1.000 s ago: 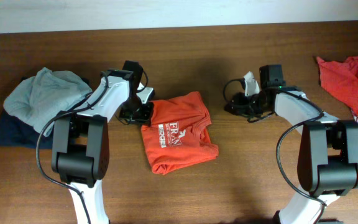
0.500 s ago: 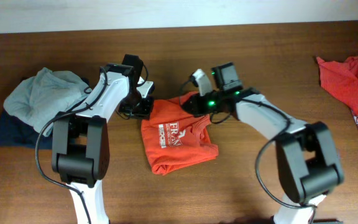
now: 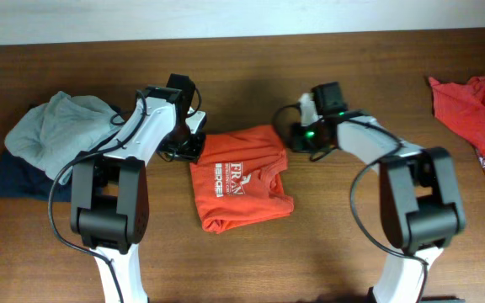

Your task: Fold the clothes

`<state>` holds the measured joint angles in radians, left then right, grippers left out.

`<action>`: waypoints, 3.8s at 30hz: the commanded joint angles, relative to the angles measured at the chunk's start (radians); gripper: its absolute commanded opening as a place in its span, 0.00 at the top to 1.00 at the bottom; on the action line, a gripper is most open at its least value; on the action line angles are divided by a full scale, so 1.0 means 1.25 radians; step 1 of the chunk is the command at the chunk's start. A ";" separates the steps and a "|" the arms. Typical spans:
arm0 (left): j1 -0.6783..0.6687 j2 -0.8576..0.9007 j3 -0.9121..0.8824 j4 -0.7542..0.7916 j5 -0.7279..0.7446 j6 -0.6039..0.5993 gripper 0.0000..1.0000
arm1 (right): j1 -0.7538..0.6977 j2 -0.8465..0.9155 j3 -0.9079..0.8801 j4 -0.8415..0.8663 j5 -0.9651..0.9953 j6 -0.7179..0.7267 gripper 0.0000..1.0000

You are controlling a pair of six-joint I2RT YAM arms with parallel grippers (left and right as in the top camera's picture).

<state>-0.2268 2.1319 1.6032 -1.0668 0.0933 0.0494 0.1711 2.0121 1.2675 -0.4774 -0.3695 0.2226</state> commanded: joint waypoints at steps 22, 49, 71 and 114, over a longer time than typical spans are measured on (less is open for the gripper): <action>0.000 0.031 0.064 0.114 0.129 0.274 0.40 | 0.134 -0.191 0.039 -0.487 -0.073 -0.154 0.39; -0.118 0.068 0.063 -0.143 0.260 0.015 0.99 | 0.156 -0.190 -0.218 -0.374 -0.144 -0.045 0.20; -0.026 0.068 0.064 -0.204 0.134 -0.022 0.81 | 0.008 -0.191 -0.211 -0.306 0.179 -0.034 0.39; -0.054 0.045 0.054 -0.086 0.106 0.046 1.00 | 0.233 -0.191 -0.267 -0.424 0.106 0.169 0.64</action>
<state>-0.2943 2.2013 1.6791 -1.1843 0.2092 0.0971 0.4606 1.7741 0.9340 -0.9924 -0.3943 0.4454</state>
